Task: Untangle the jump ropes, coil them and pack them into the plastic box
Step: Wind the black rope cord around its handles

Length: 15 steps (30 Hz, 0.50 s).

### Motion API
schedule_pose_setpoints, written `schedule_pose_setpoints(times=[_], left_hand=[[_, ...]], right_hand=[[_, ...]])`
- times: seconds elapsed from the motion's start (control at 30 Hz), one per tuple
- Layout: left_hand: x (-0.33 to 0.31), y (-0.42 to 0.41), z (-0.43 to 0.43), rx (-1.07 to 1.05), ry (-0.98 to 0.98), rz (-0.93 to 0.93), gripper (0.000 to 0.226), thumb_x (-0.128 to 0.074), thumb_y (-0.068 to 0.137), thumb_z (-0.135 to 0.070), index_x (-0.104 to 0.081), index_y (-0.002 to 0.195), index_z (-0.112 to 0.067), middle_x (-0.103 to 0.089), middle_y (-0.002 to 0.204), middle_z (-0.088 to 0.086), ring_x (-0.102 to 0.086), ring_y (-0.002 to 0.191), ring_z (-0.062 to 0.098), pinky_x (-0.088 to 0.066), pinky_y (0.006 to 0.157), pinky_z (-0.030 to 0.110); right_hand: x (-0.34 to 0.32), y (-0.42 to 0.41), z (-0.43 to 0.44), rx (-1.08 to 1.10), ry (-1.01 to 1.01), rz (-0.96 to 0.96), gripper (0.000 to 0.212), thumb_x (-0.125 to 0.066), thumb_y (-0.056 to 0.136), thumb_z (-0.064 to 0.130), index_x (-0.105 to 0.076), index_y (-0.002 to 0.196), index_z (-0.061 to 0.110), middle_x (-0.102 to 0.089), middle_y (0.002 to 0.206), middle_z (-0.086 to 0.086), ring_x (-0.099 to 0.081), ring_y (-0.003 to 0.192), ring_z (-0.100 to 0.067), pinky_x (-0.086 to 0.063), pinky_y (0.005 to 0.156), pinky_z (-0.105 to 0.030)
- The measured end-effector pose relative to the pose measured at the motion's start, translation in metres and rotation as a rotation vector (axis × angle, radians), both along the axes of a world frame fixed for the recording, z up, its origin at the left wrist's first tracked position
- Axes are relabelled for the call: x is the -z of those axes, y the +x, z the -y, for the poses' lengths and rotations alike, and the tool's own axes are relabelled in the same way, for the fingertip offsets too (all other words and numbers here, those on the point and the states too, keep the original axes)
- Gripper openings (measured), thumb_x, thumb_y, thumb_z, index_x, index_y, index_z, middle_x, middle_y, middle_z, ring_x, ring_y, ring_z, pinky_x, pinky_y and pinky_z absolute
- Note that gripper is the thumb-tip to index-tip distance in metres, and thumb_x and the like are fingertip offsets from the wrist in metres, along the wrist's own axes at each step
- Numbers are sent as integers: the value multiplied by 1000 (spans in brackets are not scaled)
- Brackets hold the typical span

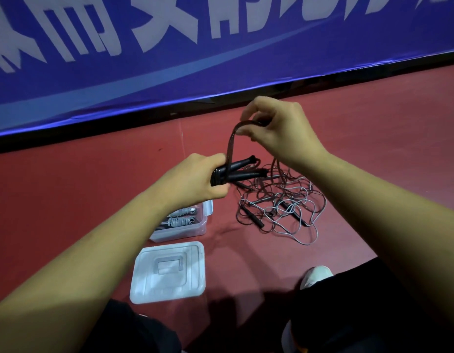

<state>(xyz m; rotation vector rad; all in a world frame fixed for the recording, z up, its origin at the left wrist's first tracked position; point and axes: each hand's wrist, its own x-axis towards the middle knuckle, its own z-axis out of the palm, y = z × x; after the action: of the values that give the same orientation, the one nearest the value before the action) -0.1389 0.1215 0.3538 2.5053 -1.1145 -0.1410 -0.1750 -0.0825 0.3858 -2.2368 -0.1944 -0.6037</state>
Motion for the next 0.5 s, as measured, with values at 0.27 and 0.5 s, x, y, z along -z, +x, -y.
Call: schedule_pose_setpoints(times=[0.27,0.5], left_hand=[[-6,2,-4,19,-215,-175,19,-74,76,-14,-56,82,-15,-52,55,-7,-53,51,3,-36,52,13],[-13,11,1,-41,-657,-373,67,-67,91,-10,-37,140,-44,-68,75,-14,-58,53,11,-48,52,20]], right_hand=[[15,17,6,-6,222,-176,15,-82,77,19,-73,84,10,-72,71,-5,-67,62,-12,-54,61,-29],[34,24,-1,-84,472,-440,16,-71,88,14,-75,74,20,-63,56,0,-41,49,-18,-30,48,-25]])
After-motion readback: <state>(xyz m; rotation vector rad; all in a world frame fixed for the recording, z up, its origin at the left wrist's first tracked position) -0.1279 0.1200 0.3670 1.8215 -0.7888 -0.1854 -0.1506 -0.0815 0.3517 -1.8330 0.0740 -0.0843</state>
